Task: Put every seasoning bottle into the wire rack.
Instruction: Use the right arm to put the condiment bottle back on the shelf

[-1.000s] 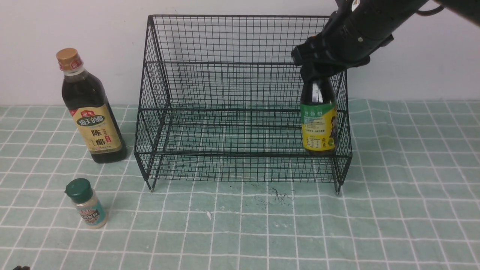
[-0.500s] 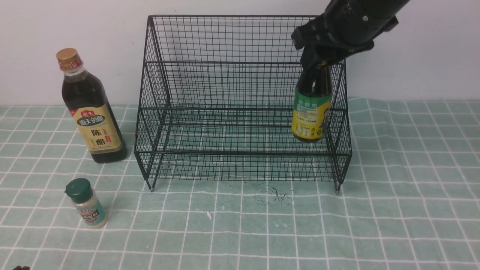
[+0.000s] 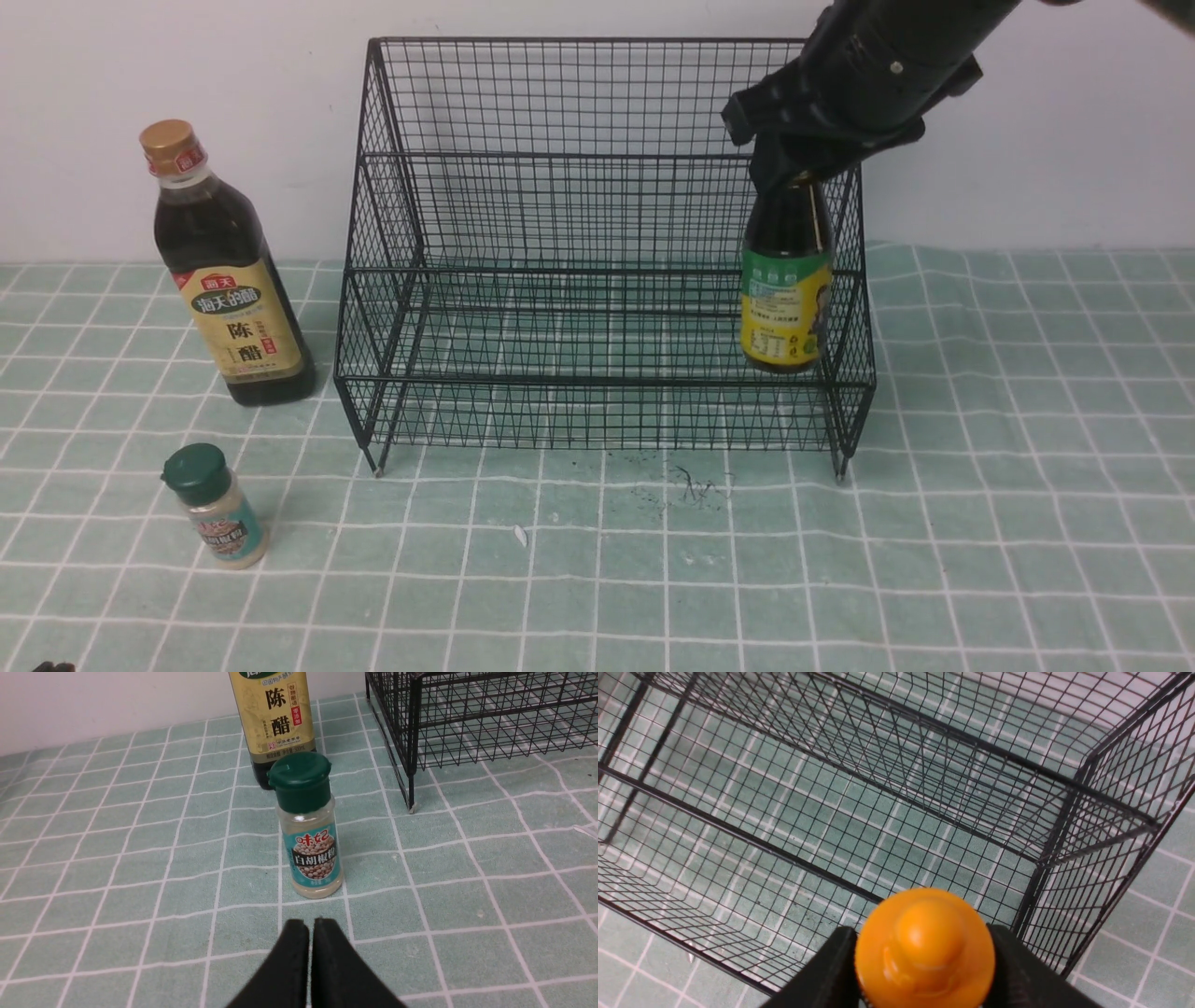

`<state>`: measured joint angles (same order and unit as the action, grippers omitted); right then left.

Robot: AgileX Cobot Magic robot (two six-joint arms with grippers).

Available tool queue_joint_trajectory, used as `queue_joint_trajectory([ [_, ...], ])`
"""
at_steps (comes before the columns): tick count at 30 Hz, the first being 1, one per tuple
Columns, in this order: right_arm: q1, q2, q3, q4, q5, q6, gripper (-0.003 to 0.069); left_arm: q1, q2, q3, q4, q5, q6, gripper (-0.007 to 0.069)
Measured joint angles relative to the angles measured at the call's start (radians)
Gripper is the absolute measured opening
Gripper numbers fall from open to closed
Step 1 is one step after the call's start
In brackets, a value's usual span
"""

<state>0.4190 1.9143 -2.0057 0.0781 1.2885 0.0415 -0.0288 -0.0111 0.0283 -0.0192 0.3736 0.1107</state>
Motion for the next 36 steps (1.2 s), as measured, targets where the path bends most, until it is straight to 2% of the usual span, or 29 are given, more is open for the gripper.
queue_joint_trajectory([
  [23, 0.069, 0.000, 0.086, 0.008, -0.010, 0.040, 0.0307, 0.000, 0.000, 0.000, 0.000, 0.000, 0.001, -0.0006],
  [36, 0.069, 0.068, 0.086, -0.051, -0.011, 0.045, 0.0307, 0.000, 0.000, 0.000, 0.000, 0.000, 0.002, -0.0006],
])
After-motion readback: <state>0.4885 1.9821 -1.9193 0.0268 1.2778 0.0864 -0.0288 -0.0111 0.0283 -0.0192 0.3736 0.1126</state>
